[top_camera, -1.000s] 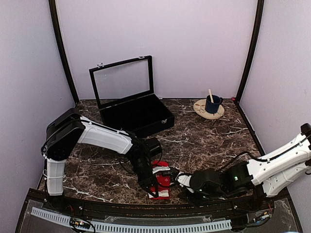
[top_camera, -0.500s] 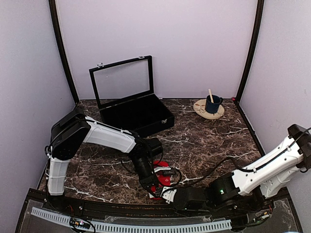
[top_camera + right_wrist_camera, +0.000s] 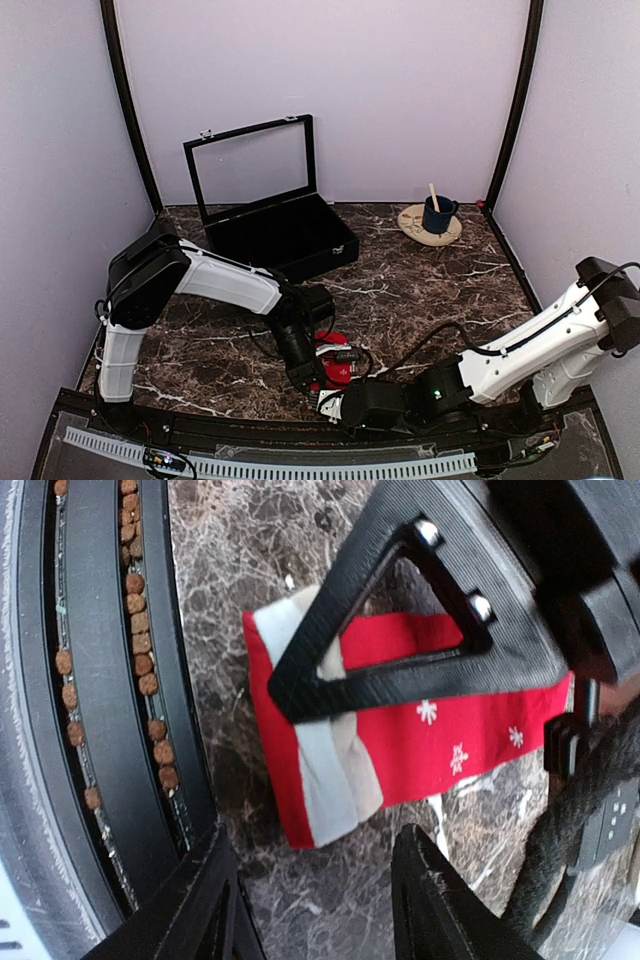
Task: Roll the socks
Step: Roll the sock at the center of the board.
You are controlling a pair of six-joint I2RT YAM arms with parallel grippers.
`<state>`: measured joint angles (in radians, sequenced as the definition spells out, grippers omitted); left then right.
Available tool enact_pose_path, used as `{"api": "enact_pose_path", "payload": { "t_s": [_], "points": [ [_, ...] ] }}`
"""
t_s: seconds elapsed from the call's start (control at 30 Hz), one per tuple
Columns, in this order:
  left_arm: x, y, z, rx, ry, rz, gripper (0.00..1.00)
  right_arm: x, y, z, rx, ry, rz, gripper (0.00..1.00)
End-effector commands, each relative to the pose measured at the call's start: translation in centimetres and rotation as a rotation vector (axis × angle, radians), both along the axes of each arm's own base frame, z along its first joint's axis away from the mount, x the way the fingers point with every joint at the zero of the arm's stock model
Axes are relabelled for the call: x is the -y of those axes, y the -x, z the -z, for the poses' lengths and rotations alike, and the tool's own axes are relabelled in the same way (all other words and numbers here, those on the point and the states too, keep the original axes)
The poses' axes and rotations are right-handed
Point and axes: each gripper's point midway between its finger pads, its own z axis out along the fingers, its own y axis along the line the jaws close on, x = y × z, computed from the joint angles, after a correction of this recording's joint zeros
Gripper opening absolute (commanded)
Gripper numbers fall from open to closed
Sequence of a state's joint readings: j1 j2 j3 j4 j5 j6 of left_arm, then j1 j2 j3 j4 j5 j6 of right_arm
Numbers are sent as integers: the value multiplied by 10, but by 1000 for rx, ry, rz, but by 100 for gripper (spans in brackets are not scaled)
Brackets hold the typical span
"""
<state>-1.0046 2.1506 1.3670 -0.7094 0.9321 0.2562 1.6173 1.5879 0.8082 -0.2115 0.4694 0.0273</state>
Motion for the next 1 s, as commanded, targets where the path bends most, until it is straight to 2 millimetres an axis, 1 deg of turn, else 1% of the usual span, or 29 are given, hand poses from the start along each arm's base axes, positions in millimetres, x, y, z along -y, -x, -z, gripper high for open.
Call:
{"api": "enact_pose_path", "payload": {
  "t_s": [0.0, 0.13, 0.37, 0.67, 0.77, 0.97],
  "points": [
    [-3, -1, 1, -15, -7, 9, 0, -16, -6, -3, 39, -4, -43, 50],
    [-2, -2, 1, -22, -3, 5, 0, -18, -6, 4, 16, 17, -59, 50],
    [-1, -3, 0, -35, 7, 2, 0, -15, -12, 16, -11, 51, -62, 48],
    [-1, -3, -1, -46, 10, 0, 0, -19, -18, 22, -33, 78, -89, 44],
    [0, -3, -1, -48, 9, -1, 0, -19, -20, 24, -42, 88, -95, 41],
    [0, -5, -1, -45, 8, -1, 0, -12, -21, 32, -79, 119, -93, 23]
  ]
}}
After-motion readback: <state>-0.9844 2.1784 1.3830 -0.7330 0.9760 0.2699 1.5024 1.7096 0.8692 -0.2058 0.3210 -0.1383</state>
